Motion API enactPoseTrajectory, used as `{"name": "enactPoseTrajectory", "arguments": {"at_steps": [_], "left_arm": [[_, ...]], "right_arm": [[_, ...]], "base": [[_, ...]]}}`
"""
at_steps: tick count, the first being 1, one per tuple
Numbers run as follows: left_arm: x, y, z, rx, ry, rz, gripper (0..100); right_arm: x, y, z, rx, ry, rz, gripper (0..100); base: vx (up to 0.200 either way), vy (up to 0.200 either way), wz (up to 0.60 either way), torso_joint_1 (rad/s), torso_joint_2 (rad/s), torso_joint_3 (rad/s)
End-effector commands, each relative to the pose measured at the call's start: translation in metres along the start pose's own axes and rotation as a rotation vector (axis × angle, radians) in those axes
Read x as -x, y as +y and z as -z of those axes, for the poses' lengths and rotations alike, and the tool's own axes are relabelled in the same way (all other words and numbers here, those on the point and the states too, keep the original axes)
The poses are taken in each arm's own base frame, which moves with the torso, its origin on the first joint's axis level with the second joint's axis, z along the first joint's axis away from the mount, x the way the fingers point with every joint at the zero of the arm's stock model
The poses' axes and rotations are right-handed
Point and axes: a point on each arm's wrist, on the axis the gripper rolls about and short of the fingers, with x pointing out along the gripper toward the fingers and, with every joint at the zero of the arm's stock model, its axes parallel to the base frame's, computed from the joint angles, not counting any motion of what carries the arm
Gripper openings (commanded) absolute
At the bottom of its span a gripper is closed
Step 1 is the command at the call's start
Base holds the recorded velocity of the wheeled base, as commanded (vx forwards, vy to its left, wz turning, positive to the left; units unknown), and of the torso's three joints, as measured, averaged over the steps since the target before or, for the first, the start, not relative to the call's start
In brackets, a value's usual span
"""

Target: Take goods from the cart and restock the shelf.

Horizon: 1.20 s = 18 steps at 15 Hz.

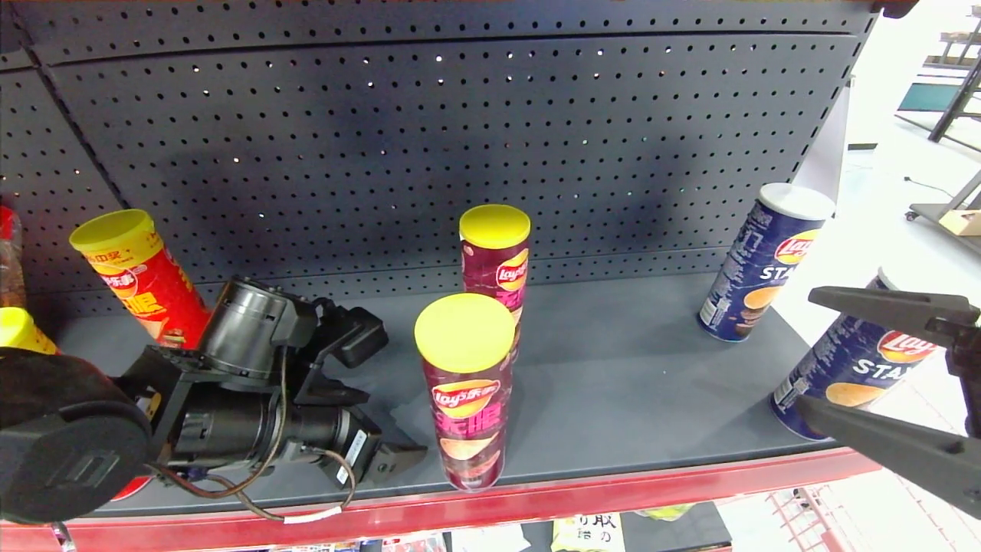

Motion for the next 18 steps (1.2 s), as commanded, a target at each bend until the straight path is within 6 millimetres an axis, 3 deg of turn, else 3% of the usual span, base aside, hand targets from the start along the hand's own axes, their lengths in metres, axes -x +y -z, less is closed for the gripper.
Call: {"name": "enactPoseTrajectory", "arguments": {"at_steps": [1,18], "left_arm": [[-0.003,0.0,-0.002,0.001,0.001,0.001,100],[-0.02,-0.001,-0.012,-0.009,0.011,0.019,100]], "right_arm": [[-0.001,0.0,0.0,-0.002,0.001,-0.001,100],[-0.01,-0.004,-0.001,-0.023,0.017,-0.004,100]], "base": [[0.0,0.0,0.0,0.0,0.0,0.0],[0.0,0.0,0.0,0.0,0.0,0.0]]}}
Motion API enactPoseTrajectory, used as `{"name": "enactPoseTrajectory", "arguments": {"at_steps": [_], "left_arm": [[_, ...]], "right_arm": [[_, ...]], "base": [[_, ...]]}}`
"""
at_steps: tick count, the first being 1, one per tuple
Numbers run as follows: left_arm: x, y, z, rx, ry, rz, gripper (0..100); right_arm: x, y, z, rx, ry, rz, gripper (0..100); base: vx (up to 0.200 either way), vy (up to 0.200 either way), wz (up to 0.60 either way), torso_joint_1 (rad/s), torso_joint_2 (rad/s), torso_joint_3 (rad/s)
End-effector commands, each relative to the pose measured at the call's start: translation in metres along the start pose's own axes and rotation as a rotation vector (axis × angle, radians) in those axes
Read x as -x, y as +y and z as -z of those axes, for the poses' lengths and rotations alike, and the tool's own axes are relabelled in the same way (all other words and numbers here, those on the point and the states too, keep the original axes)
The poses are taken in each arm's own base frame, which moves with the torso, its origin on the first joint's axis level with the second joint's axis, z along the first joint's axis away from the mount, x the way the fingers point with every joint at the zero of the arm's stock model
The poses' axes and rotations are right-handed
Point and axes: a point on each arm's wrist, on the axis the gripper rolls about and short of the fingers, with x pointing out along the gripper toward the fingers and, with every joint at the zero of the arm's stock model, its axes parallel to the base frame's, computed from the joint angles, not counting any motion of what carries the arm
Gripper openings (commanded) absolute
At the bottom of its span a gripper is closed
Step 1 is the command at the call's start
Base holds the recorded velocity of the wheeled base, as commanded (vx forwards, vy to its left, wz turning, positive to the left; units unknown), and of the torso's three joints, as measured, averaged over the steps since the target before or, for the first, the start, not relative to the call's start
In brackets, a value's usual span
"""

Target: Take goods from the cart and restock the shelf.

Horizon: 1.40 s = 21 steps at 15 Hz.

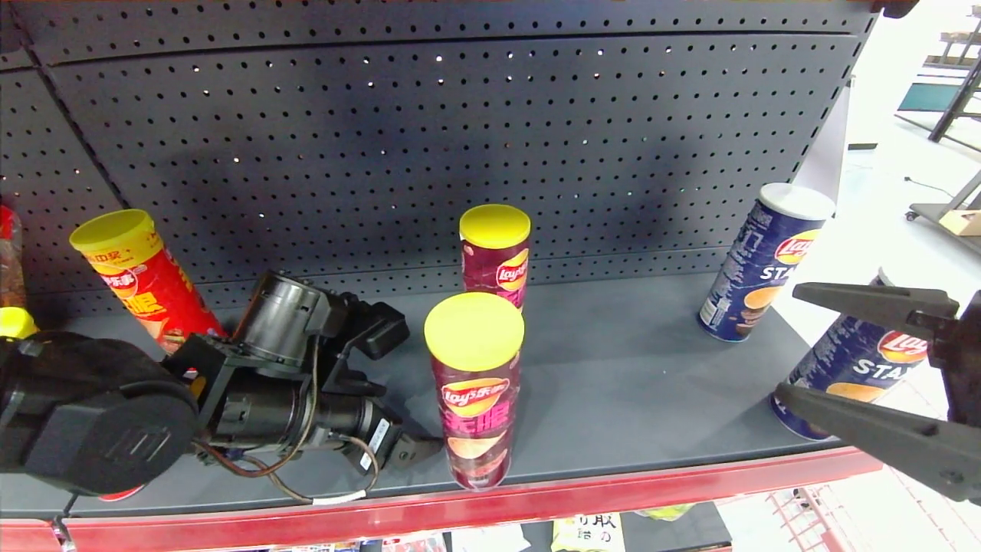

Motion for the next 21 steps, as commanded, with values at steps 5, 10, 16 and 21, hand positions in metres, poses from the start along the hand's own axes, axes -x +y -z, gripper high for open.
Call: {"name": "enactPoseTrajectory", "arguments": {"at_steps": [5,10,16,21], "left_arm": [[-0.008,0.001,-0.006,-0.001,0.0,0.002,100],[-0.011,0.001,-0.007,-0.002,0.002,0.003,100],[0.0,0.001,-0.004,0.003,-0.012,-0.007,100],[0.091,-0.007,0.02,-0.003,-0.21,-0.094,100]], "right_arm": [[-0.003,-0.001,0.0,-0.003,0.007,-0.002,100],[-0.005,-0.002,-0.001,-0.023,0.007,-0.004,100],[-0.006,-0.002,0.002,-0.028,0.019,-0.005,100],[-0.003,-0.004,0.009,-0.032,0.035,0.019,100]], "base": [[0.0,0.0,0.0,0.0,0.0,0.0],[0.0,0.0,0.0,0.0,0.0,0.0],[0.0,0.0,0.0,0.0,0.0,0.0],[0.0,0.0,0.0,0.0,0.0,0.0]]}}
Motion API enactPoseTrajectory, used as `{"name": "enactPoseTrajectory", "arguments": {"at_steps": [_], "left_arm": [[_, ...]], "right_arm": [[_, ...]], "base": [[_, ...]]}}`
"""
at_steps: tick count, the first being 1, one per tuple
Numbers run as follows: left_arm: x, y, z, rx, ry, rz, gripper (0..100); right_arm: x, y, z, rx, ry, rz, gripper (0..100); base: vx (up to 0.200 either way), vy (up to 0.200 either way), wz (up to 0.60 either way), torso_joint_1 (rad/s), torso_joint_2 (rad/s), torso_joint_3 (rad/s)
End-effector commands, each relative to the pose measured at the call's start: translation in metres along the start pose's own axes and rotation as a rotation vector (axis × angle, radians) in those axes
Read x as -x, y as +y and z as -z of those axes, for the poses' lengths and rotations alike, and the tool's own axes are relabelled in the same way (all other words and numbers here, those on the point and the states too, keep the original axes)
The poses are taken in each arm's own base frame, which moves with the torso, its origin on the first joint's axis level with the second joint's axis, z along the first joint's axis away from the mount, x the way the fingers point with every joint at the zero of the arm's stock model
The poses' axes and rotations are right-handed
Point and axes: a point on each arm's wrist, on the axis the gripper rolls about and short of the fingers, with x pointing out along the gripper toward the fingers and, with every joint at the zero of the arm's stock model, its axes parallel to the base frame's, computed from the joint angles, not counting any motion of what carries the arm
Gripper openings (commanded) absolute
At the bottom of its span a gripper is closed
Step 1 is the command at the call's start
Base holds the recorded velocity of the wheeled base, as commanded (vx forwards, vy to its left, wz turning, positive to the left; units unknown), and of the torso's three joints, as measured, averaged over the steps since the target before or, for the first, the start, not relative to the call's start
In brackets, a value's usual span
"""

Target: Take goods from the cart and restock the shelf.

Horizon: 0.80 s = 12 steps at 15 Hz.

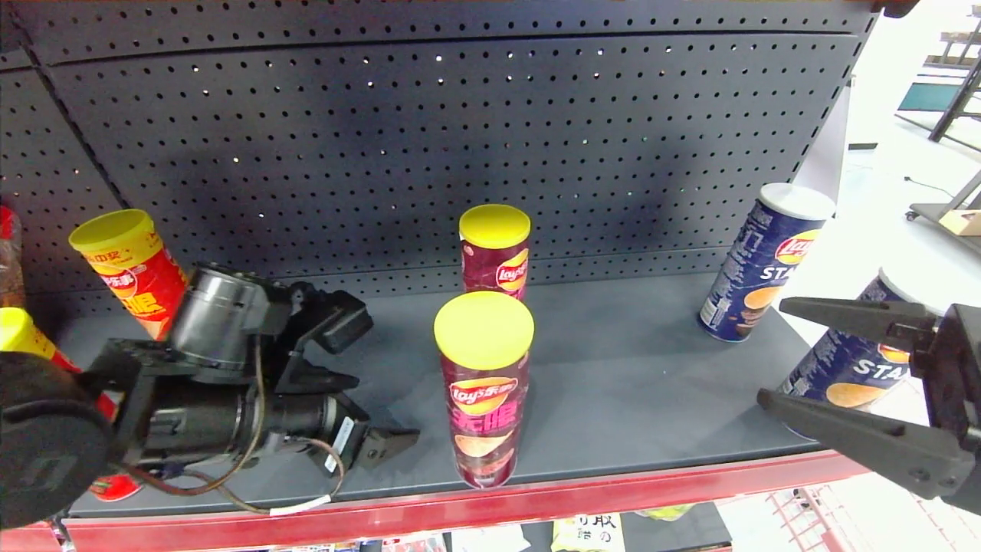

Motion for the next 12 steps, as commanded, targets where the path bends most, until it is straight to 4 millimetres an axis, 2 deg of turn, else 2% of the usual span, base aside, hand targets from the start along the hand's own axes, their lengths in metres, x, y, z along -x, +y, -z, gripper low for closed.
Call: {"name": "enactPoseTrajectory", "arguments": {"at_steps": [1,2,3,6,10,12], "left_arm": [[0.063,-0.007,0.01,-0.019,-0.168,-0.036,100],[0.087,-0.012,0.017,-0.027,-0.239,-0.049,100],[0.101,-0.015,0.028,-0.03,-0.272,-0.056,100],[0.129,-0.024,0.081,-0.03,-0.318,-0.13,100],[0.151,-0.028,0.1,-0.06,-0.308,-0.243,100],[0.157,-0.029,0.103,-0.072,-0.332,-0.262,100]], "right_arm": [[0.002,0.0,0.0,0.004,-0.007,0.004,100],[0.007,0.002,-0.002,0.01,-0.022,0.007,100],[0.009,0.003,0.0,0.011,-0.022,0.007,100],[0.018,0.01,0.022,-0.004,0.016,-0.006,100],[0.039,0.02,0.038,0.006,-0.002,-0.02,100],[0.046,0.023,0.043,0.011,-0.012,-0.016,100]], "base": [[0.0,0.0,0.0,0.0,0.0,0.0],[0.0,0.0,0.0,0.0,0.0,0.0],[0.0,0.0,0.0,0.0,0.0,0.0],[0.0,0.0,0.0,0.0,0.0,0.0],[0.0,0.0,0.0,0.0,0.0,0.0],[0.0,0.0,0.0,0.0,0.0,0.0]]}}
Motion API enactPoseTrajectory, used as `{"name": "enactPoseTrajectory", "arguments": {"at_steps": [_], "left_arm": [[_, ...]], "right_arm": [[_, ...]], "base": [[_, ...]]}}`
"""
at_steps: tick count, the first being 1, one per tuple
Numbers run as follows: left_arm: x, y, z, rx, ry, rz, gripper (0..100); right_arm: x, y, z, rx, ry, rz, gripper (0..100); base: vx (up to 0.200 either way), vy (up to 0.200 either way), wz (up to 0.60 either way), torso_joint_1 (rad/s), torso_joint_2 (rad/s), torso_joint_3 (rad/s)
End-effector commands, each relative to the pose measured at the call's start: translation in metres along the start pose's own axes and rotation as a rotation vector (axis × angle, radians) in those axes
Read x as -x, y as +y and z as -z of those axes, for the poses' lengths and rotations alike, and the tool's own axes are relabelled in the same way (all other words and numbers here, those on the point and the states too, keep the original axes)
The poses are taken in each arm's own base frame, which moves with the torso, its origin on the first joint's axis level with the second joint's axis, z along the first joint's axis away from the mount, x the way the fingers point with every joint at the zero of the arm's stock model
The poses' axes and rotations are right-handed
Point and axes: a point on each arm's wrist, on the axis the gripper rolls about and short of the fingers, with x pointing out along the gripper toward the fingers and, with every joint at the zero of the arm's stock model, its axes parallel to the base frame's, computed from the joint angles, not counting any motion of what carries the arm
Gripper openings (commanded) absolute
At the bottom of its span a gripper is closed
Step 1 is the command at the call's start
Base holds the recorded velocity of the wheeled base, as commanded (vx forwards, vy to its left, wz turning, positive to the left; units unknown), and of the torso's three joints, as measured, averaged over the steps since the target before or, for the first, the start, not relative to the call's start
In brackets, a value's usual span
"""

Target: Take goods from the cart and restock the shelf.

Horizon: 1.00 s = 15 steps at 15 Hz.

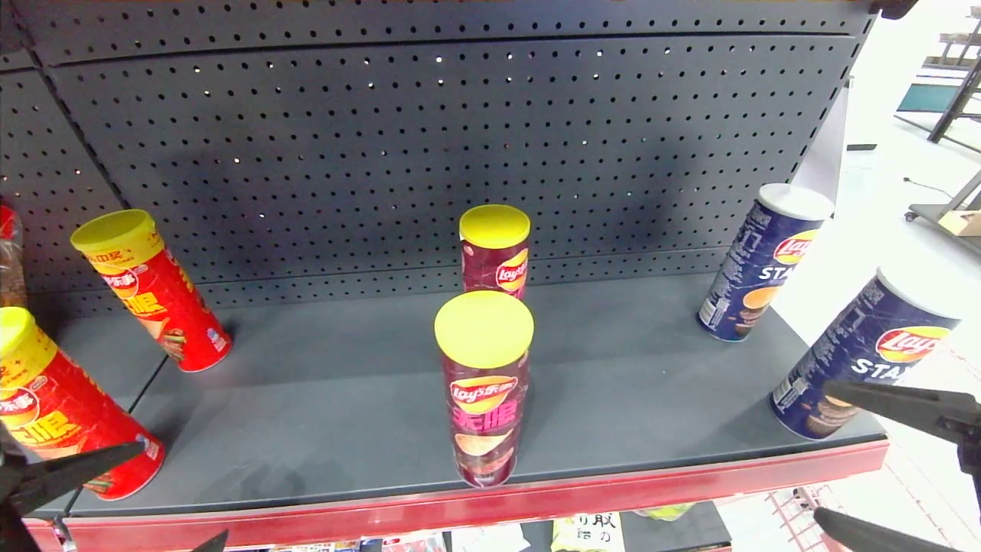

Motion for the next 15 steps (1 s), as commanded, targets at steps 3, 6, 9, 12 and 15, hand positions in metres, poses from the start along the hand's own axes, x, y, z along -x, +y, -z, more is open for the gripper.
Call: {"name": "enactPoseTrajectory", "arguments": {"at_steps": [3,6,9,12,15], "left_arm": [[0.026,0.001,-0.001,0.008,-0.123,-0.033,100],[0.035,0.002,-0.003,0.017,-0.178,-0.035,100],[0.054,0.003,0.007,0.12,-0.223,-0.16,100],[0.067,0.0,0.021,0.197,-0.128,-0.33,100],[0.081,-0.022,0.059,0.342,-0.031,-0.507,100]], "right_arm": [[0.023,0.011,0.024,0.026,-0.017,0.012,100],[0.035,0.013,0.04,0.025,-0.02,0.141,100],[0.049,0.007,0.04,0.008,-0.034,0.482,100],[0.058,0.002,0.034,-0.01,-0.039,0.715,100],[0.073,0.018,0.067,-0.049,0.036,0.815,100]], "base": [[0.0,0.0,0.0,0.0,0.0,0.0],[0.0,0.0,0.0,0.0,0.0,0.0],[0.0,0.0,0.0,0.0,0.0,0.0],[0.0,0.0,0.0,0.0,0.0,0.0],[0.0,0.0,0.0,0.0,0.0,0.0]]}}
